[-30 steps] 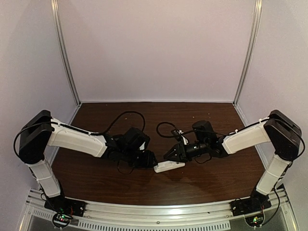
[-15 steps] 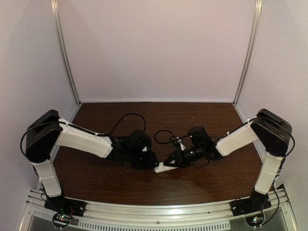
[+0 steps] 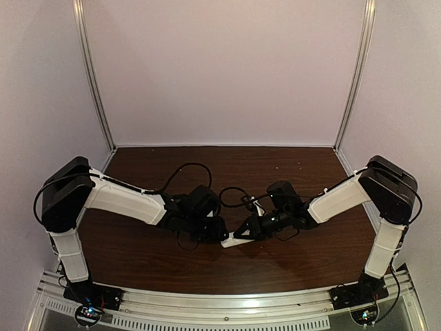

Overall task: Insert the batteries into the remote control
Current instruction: Press the battery cover onto the remote control.

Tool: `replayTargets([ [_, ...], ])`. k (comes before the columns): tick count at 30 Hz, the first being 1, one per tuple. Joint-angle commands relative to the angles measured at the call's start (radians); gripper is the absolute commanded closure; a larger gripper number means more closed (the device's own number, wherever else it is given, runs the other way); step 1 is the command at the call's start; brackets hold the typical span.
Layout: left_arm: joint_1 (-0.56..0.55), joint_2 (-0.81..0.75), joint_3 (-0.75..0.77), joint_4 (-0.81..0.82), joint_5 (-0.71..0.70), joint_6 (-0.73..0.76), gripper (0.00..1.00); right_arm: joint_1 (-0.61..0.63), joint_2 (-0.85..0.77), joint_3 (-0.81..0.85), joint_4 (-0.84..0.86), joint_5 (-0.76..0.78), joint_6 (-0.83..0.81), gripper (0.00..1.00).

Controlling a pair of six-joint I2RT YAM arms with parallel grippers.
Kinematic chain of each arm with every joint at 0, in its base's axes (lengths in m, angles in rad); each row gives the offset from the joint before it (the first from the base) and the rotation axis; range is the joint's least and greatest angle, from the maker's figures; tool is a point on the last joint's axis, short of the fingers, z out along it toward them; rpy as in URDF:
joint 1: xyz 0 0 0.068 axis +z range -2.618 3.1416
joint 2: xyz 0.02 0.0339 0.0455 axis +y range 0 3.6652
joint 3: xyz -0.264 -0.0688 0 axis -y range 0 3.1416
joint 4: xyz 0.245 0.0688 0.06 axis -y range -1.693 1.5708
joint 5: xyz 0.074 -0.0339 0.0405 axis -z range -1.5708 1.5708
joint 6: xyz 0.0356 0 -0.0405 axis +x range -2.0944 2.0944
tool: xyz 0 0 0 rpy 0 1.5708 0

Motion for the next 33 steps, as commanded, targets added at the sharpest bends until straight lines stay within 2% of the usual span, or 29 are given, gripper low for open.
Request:
replayTargets([
  [1, -0.006, 0.030, 0.044, -0.059, -0.016, 0.011, 0.56, 0.004, 0.032, 0.002, -0.066, 0.069, -0.006, 0.80],
  [13, -0.006, 0.024, 0.014, -0.141, -0.015, -0.007, 0.74, 0.001, 0.031, -0.006, -0.058, 0.073, 0.000, 0.81],
  [25, -0.006, -0.006, -0.021, -0.168, -0.053, 0.034, 0.76, 0.000, 0.029, -0.006, -0.062, 0.074, -0.001, 0.82],
  [28, -0.003, -0.042, -0.042, -0.141, -0.079, 0.048, 0.73, -0.001, 0.023, -0.006, -0.049, 0.062, 0.000, 0.82],
  [33, 0.013, -0.131, -0.084, -0.025, -0.087, 0.118, 0.50, 0.000, -0.012, 0.000, 0.007, 0.022, 0.024, 0.78],
])
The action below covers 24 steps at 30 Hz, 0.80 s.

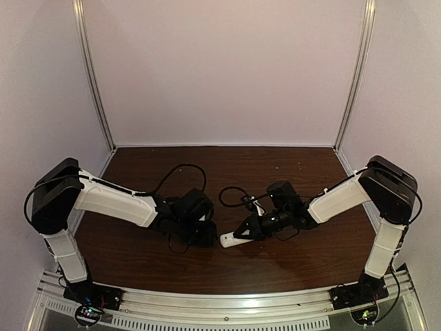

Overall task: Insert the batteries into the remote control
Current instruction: Press the battery cover onto the remote control.

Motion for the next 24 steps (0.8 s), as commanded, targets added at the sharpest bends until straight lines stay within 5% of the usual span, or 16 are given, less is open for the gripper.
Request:
replayTargets([
  [1, 0.019, -0.089, -0.030, 0.058, -0.046, 0.087, 0.47, 0.001, -0.025, 0.006, 0.015, 0.010, 0.021, 0.76],
  [6, 0.067, -0.169, -0.074, 0.112, -0.031, 0.199, 0.24, -0.008, -0.132, 0.057, -0.002, 0.000, 0.002, 0.64],
  [10, 0.070, -0.244, -0.097, 0.169, -0.024, 0.380, 0.04, -0.059, -0.256, 0.084, -0.108, 0.038, -0.062, 0.43],
  [19, 0.029, -0.039, 0.218, -0.061, 0.114, 0.829, 0.05, -0.267, -0.614, 0.015, -0.326, 0.193, -0.220, 0.01],
  [24, -0.016, 0.156, 0.450, -0.229, 0.192, 0.960, 0.14, -0.380, -0.789, -0.052, -0.386, 0.286, -0.212, 0.00],
])
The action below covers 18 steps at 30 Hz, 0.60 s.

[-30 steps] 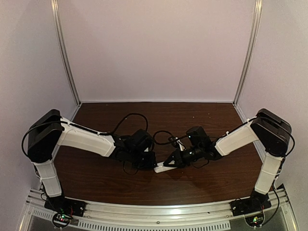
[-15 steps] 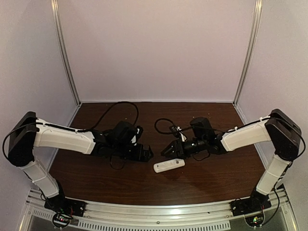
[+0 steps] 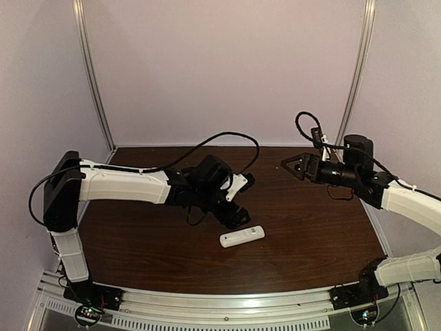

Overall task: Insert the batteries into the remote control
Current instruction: Pick up the remote control from the center of the board.

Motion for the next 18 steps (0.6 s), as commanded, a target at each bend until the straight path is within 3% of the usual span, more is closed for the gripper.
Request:
replayTargets([
  [1, -0.042, 0.166, 0.185, -0.206, 0.100, 0.204, 0.17, -0.084, -0.123, -0.064, -0.109, 0.100, -0.028, 0.00],
  [8, -0.074, 0.350, 0.387, -0.326, 0.078, 0.285, 0.25, -0.164, -0.195, -0.123, -0.120, 0.017, -0.015, 0.00],
  [18, -0.072, 0.452, 0.449, -0.368, 0.025, 0.303, 0.41, -0.177, -0.199, -0.153, -0.103, -0.002, 0.005, 0.00],
])
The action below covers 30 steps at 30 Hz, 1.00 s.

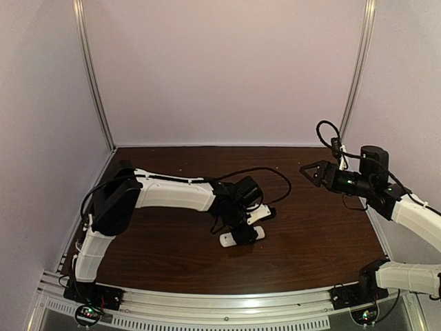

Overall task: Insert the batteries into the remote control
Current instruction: Pick up the remote control from the center of the board.

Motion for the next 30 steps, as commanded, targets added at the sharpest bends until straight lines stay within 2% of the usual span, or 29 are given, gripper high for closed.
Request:
replayTargets([
  [1, 0.004, 0.028, 0.030, -0.039, -0.014, 0.026, 0.44, -0.009, 0.015, -0.025, 0.010, -0.037, 0.006, 0.00],
  [7, 0.037, 0.015, 0.028, -0.036, 0.056, -0.013, 0.66, -0.009, 0.090, -0.046, 0.068, -0.150, 0.004, 0.04],
  [12, 0.079, -0.088, -0.024, 0.073, 0.149, -0.079, 0.76, -0.010, 0.116, -0.080, 0.193, -0.210, 0.012, 0.06],
  [20, 0.146, -0.379, -0.202, 0.376, 0.414, -0.181, 0.79, 0.020, 0.149, -0.071, 0.469, -0.332, 0.085, 0.12],
  [24, 0.148, -0.474, -0.257, 0.484, 0.437, -0.213, 0.82, 0.072, 0.148, -0.040, 0.538, -0.344, 0.086, 0.13],
  [30, 0.148, -0.564, -0.382, 0.751, 0.524, -0.324, 0.83, 0.176, 0.157, 0.015, 0.653, -0.352, 0.108, 0.15],
])
